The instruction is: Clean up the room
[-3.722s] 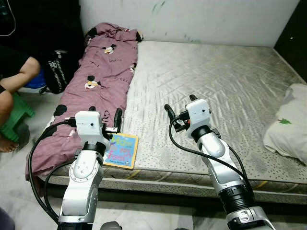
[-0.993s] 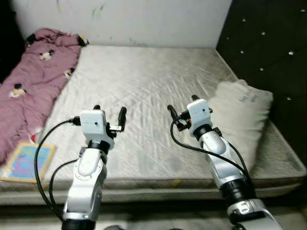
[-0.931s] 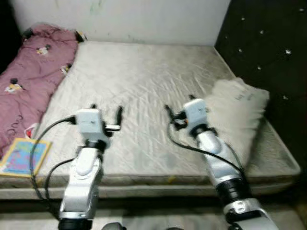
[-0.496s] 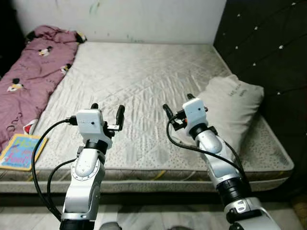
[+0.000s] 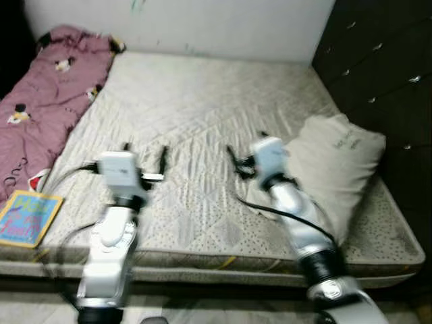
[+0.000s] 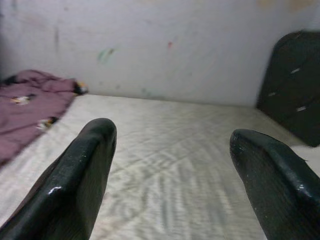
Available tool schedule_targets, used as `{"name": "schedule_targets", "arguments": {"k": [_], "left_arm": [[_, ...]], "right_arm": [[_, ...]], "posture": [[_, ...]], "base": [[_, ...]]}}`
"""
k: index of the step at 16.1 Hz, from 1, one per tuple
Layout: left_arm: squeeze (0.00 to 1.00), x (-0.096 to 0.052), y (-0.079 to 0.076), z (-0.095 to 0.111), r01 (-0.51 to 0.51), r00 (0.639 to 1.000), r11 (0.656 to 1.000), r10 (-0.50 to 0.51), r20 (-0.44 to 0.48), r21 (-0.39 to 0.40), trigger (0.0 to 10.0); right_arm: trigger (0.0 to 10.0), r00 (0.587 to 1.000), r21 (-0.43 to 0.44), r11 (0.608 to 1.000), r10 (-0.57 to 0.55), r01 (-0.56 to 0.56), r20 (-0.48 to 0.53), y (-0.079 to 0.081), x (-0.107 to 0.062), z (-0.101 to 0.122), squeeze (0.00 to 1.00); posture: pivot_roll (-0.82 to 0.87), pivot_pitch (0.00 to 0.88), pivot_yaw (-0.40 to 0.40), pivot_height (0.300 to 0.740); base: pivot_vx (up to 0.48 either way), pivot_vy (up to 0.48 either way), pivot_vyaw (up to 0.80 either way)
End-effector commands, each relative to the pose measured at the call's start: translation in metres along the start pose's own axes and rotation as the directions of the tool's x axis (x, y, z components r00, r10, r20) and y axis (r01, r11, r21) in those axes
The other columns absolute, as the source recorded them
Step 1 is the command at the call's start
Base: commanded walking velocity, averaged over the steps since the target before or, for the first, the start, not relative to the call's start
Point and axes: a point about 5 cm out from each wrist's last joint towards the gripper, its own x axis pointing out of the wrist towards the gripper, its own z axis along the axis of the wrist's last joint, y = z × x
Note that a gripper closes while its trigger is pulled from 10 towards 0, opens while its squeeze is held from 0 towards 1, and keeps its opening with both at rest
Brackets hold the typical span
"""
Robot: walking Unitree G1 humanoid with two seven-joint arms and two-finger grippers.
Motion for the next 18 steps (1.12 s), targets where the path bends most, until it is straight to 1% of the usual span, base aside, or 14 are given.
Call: {"name": "schedule_targets", "arguments": {"k": [1,6,7,8,9,11,13,15,18], "left_arm": [[0.00,0.002,-0.011,-0.002,0.032,0.999,0.999,-0.033,-0.016,-0.012,10.0],[0.00,0.001,-0.008,-0.002,0.011,1.000,1.000,-0.011,-0.008,0.008,10.0],[0.00,0.002,-0.007,-0.001,0.006,1.000,1.000,-0.006,-0.003,0.001,10.0],[0.00,0.002,-0.006,0.000,-0.006,1.000,1.000,0.006,-0.004,0.011,10.0],[0.00,0.003,-0.002,0.001,-0.030,1.000,0.999,0.030,0.001,0.011,10.0],[0.00,0.001,0.009,0.001,-0.081,0.997,0.995,0.081,0.001,0.057,10.0],[0.00,0.002,0.011,0.001,-0.091,0.996,0.995,0.091,-0.002,0.049,10.0],[0.00,0.002,0.011,0.002,-0.085,0.996,0.996,0.085,-0.004,0.034,10.0],[0.00,0.004,0.006,0.001,-0.073,0.997,0.997,0.073,-0.003,0.022,10.0]], "right_arm": [[10.0,0.999,-0.017,0.999,-0.044,0.043,-0.022,-0.015,-0.005,-0.006,0.00],[10.0,0.999,-0.011,0.999,-0.040,0.040,-0.026,-0.014,-0.005,-0.007,0.00],[10.0,0.999,-0.011,0.999,-0.042,0.041,-0.028,-0.015,-0.005,-0.007,0.00],[10.0,0.999,-0.018,0.999,-0.043,0.043,-0.019,-0.015,-0.004,-0.006,0.00],[10.0,0.999,-0.034,0.999,-0.043,0.042,-0.011,-0.017,-0.004,-0.004,0.00],[10.0,0.999,-0.038,0.998,-0.043,0.043,-0.009,-0.015,-0.004,-0.004,0.00],[10.0,0.999,-0.039,0.998,-0.040,0.040,-0.003,-0.012,-0.002,-0.002,0.00],[10.0,0.999,-0.037,0.999,-0.034,0.035,0.003,-0.009,-0.001,-0.001,0.00],[10.0,0.999,-0.026,0.999,-0.044,0.044,-0.001,-0.010,-0.001,-0.003,0.00]], "posture": [[0.04,0.000,-0.042,0.740],[0.05,0.000,-0.042,0.740],[0.05,0.000,-0.042,0.740],[0.04,0.000,-0.041,0.740],[0.05,0.000,-0.042,0.740],[0.05,0.000,-0.037,0.740],[0.05,0.000,-0.036,0.740],[0.05,0.000,-0.031,0.740],[0.05,0.000,-0.033,0.740]], "base": [[0.000,0.000,0.00],[0.000,0.000,0.00],[0.000,0.000,-0.52],[0.000,0.000,-0.66],[0.000,0.000,0.00],[0.000,0.000,0.00],[0.000,0.000,0.00],[0.000,0.000,0.00],[0.000,-0.285,0.00]]}}
